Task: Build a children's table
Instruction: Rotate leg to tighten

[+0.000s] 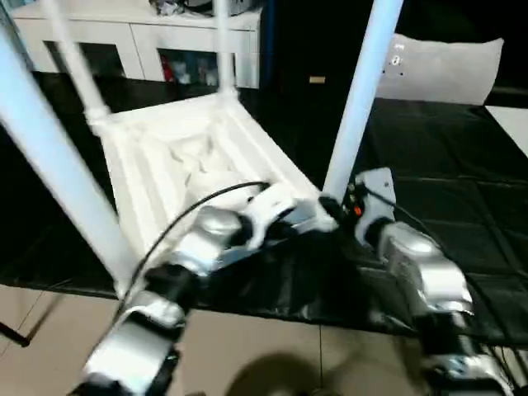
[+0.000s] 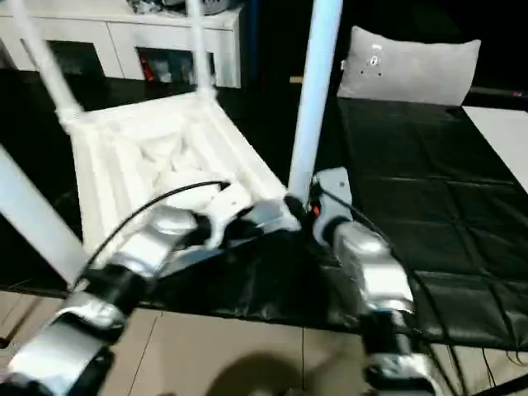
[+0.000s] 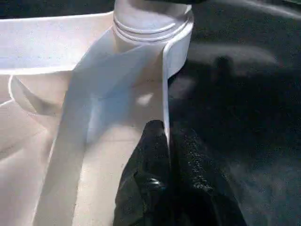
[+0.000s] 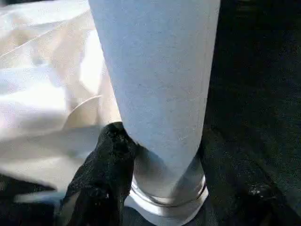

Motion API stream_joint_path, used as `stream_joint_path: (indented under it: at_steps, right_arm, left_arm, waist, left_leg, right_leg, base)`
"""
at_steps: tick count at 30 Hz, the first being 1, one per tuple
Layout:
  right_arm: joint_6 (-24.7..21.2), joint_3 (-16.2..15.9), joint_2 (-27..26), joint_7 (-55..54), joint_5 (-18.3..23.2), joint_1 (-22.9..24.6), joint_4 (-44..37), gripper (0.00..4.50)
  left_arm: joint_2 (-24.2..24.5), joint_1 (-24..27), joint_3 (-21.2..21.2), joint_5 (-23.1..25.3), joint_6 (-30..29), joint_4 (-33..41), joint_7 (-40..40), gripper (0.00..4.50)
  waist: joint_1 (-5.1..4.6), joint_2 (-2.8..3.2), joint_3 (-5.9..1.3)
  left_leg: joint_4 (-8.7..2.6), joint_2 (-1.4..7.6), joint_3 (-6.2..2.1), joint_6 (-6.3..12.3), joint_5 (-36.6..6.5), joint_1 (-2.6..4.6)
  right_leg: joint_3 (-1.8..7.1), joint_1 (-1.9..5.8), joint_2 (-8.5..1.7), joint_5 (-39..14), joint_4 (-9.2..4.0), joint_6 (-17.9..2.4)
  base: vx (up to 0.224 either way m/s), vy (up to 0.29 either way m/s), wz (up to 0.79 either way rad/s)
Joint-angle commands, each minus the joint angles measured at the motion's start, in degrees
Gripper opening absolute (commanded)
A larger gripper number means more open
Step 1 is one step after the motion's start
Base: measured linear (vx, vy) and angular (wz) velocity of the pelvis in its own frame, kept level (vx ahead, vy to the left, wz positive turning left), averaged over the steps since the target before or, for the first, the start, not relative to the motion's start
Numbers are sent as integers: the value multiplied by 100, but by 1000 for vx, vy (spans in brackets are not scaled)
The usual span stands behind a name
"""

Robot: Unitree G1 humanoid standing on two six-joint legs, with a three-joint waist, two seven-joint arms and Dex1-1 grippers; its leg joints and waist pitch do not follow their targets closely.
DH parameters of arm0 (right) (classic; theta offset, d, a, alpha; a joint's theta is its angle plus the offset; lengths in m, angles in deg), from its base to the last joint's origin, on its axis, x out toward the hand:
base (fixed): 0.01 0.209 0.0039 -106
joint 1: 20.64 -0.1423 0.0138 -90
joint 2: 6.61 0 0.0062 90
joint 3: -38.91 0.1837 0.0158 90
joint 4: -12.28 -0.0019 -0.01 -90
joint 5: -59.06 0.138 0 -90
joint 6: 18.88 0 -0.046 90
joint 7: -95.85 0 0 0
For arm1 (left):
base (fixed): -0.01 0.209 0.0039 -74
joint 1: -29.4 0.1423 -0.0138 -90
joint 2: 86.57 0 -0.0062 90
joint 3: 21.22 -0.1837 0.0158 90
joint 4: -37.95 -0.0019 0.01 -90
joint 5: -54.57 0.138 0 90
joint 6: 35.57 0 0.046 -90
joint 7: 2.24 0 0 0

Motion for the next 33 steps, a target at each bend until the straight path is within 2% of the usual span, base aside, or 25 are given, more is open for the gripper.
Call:
stream_joint_path:
  at_steps: [1,3,5,8,13,15,17,19,22,23,24,26,30,31,33]
  right_arm:
    - [173,-190,-356,-165,21,-3,26,224]
    - [283,-116,-391,-205,68,0,4,261]
    - [375,-7,-340,-193,130,-1,0,268]
    - [373,18,-46,250,272,51,-59,297]
    - [339,-48,538,1158,443,260,-346,346]
    - [391,1,966,1767,563,278,-340,355]
    - [496,-88,1308,2275,589,274,-298,380]
    - [601,-230,1630,2632,502,253,-204,399]
    - [858,-433,2128,3313,441,233,-58,421]
    - [944,-531,2386,3919,550,249,-66,437]
    - [944,-531,2386,3919,550,249,-66,437]
    - [1027,-611,2532,4427,699,298,-146,437]
    - [1008,-755,2667,5166,974,361,-219,437]
    - [1000,-782,2678,5258,1013,366,-217,420]
    - [998,-848,2695,5443,1102,366,-190,399]
  left_arm:
    - [-351,-156,87,-104,138,124,301,0]
    - [-347,-144,85,-93,130,151,288,0]
    - [-276,-128,66,-72,166,176,236,0]
    - [-116,-137,80,-115,258,131,129,0]
    - [172,-34,19,-184,491,208,-359,0]
    - [437,80,-89,-207,717,264,-843,0]
    - [586,138,-117,-251,748,282,-1127,0]
    - [748,144,-239,-153,1113,232,-1304,0]
    - [935,153,-297,-221,1190,244,-1770,0]
    - [1119,172,-411,-258,1348,275,-2243,0]
    - [1119,172,-411,-258,1348,275,-2243,0]
    - [1300,232,-535,-330,1480,354,-2769,0]
    - [1594,276,-747,-331,1809,401,-3498,0]
    - [1634,282,-773,-343,1871,415,-3604,0]
    - [1694,277,-797,-361,1944,422,-3756,0]
  waist:
    - [46,-49,-410]
    - [67,-56,-420]
    - [81,-40,-420]
    - [85,-39,-400]
    - [96,-52,-387]
    - [111,-57,-385]
    - [126,-55,-383]
    - [138,-53,-379]
    - [146,-54,-383]
    - [178,-80,-382]
    - [203,-71,-382]
    - [241,-68,-381]
    - [306,-53,-388]
    - [326,-67,-394]
    - [372,-57,-396]
  left_leg:
    - [-344,142,-45,334,-538,-35]
    - [-343,139,-41,393,-432,-41]
    - [-342,143,-41,478,-339,-46]
    - [-348,149,-35,480,-503,-29]
    - [-351,152,-38,524,-612,-48]
    - [-338,150,-31,526,-657,-36]
    - [-336,162,-28,536,-672,-35]
    - [-337,168,-36,527,-712,-33]
    - [-328,171,-30,516,-779,-17]
    - [-327,180,-27,547,-775,-19]
    - [-326,180,-28,571,-773,-19]
    - [-327,198,-21,594,-764,-16]
    - [-327,236,-20,615,-699,-4]
    - [-327,246,-15,601,-703,9]
    - [-329,254,-13,562,-715,24]
  right_leg:
    - [264,332,-418,-1281,-420,-950]
    - [268,357,-431,-1028,-389,-1034]
    - [269,370,-426,-786,-361,-1122]
    - [264,373,-432,-973,-394,-1126]
    - [261,391,-434,-1230,-422,-999]
    - [265,380,-440,-1373,-443,-983]
    - [265,375,-437,-1421,-437,-988]
    - [255,362,-437,-1485,-444,-971]
    - [249,355,-437,-1532,-447,-1002]
    - [258,364,-448,-1537,-429,-1024]
    - [258,360,-451,-1539,-433,-1021]
    - [256,349,-443,-1493,-418,-1033]
    - [252,333,-444,-1225,-366,-1172]
    - [257,325,-450,-1209,-360,-1192]
    - [260,317,-461,-1204,-354,-1225]
  base:
    - [0,0,0]
    - [0,0,0]
    - [0,0,0]
    - [0,0,0]
    - [0,0,0]
    - [0,0,0]
    - [0,0,0]
    - [0,0,0]
    - [0,0,0]
    - [0,0,0]
    - [0,0,0]
    - [0,0,0]
    - [0,0,0]
    - [0,0,0]
    - [0,0,0]
